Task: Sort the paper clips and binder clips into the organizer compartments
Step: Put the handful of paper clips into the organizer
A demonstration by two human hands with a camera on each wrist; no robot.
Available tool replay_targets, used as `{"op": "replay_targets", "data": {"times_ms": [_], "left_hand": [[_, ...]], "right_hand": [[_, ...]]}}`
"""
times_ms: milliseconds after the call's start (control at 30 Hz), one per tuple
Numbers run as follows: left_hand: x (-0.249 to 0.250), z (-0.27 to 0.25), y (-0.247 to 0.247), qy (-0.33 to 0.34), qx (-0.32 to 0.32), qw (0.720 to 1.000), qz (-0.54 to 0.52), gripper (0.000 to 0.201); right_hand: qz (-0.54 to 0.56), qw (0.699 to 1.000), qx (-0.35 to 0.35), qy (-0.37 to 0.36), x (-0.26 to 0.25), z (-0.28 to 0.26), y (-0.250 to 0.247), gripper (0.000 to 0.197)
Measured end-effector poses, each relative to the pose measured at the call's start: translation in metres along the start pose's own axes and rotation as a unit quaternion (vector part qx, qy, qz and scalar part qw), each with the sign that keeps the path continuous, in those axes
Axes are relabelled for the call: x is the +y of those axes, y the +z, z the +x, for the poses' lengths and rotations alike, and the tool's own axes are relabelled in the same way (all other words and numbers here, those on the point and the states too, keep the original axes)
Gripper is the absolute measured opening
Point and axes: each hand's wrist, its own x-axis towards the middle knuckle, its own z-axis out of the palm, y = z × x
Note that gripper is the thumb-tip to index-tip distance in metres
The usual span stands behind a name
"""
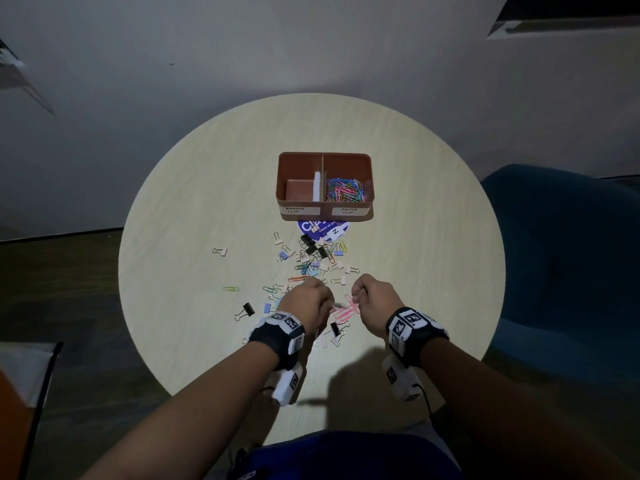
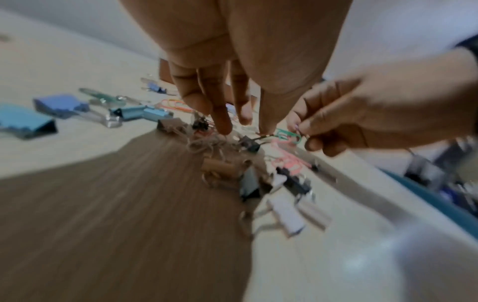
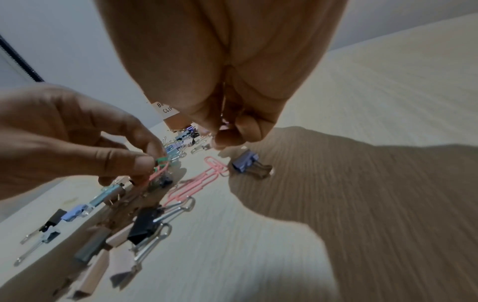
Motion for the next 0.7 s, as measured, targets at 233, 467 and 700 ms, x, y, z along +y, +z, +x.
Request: {"op": "replay_targets", "data": {"times_ms": [233,467,700], "left_hand": [[0.000,-0.004,-0.019,-0.063,0.042,0.987,-0.142,0.015],[-0.009,-0.007,-0.025,-0.191,0.048,0.940,-0.278,0.022],[-0.015,-0.009,-0.025,-0.197,0.016,0.934,-0.296,0.024]], "right_hand": [[-0.109,0.992,-0.022,-0.061,0.000,-0.002,0.004,0.014],[-0.172,0.985,-0.020,-0.017,0.000,0.000,0.007,0.022],[-0.225,0.972,-0.055,-0.020,-0.004,0.004,0.007,0.017]]}}
